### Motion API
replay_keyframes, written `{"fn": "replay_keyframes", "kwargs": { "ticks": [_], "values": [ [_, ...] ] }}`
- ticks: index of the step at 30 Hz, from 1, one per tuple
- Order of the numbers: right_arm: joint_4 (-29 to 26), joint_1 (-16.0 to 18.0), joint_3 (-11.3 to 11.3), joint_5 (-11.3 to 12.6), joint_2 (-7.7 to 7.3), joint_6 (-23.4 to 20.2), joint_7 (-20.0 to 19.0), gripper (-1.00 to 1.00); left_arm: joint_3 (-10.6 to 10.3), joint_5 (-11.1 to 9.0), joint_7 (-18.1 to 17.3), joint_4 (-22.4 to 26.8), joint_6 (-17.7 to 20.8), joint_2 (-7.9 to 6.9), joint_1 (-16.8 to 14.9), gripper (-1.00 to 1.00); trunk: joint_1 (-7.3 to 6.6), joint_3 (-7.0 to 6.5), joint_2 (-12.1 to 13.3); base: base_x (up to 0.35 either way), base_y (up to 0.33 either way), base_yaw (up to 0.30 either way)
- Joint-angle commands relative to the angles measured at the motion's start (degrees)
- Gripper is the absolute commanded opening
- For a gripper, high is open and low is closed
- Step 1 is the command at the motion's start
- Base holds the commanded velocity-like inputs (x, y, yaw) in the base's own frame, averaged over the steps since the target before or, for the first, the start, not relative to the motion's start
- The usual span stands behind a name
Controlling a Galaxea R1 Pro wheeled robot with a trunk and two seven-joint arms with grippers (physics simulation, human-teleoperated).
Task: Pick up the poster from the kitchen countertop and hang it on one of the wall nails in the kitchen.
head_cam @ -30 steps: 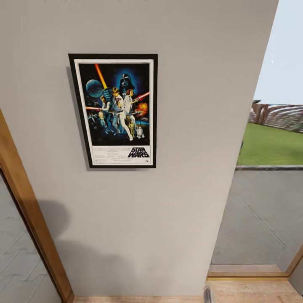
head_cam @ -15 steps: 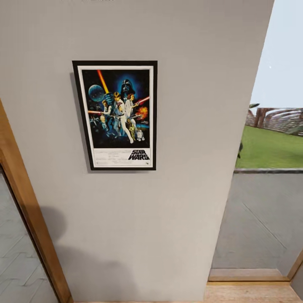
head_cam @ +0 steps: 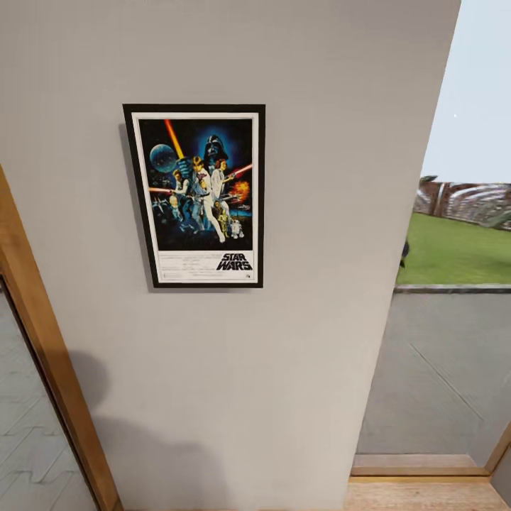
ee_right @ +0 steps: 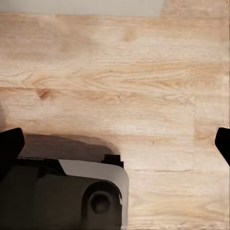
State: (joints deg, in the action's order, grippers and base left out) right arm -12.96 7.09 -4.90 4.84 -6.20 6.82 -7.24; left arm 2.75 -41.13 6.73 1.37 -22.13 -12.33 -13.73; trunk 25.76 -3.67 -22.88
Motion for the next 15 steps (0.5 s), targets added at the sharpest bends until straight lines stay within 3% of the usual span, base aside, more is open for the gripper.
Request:
{"fn": "replay_keyframes", "kwargs": {
  "ticks": [1, 6, 15],
  "values": [
    [2.89, 0.03, -0.46, 0.45, 0.11, 0.36, 1.90, 1.00, 0.25, 0.44, 2.97, 0.03, -0.10, 0.38, 0.01, 1.00, 0.02, 0.02, -0.04, 0.000, 0.000, 0.000],
    [8.41, 0.03, -0.50, 0.48, 0.20, 0.39, 2.72, 1.00, 0.29, 0.43, 4.02, 0.03, -0.11, 0.53, 0.02, 1.00, 0.02, 0.02, -0.04, 0.000, 0.000, 0.000],
    [9.95, 0.03, -0.46, 0.52, 0.22, 0.48, 2.84, 1.00, 0.24, 0.43, 4.19, 0.03, -0.11, 0.63, 0.02, 1.00, 0.02, 0.02, -0.04, 0.000, 0.000, 0.000]
  ]
}}
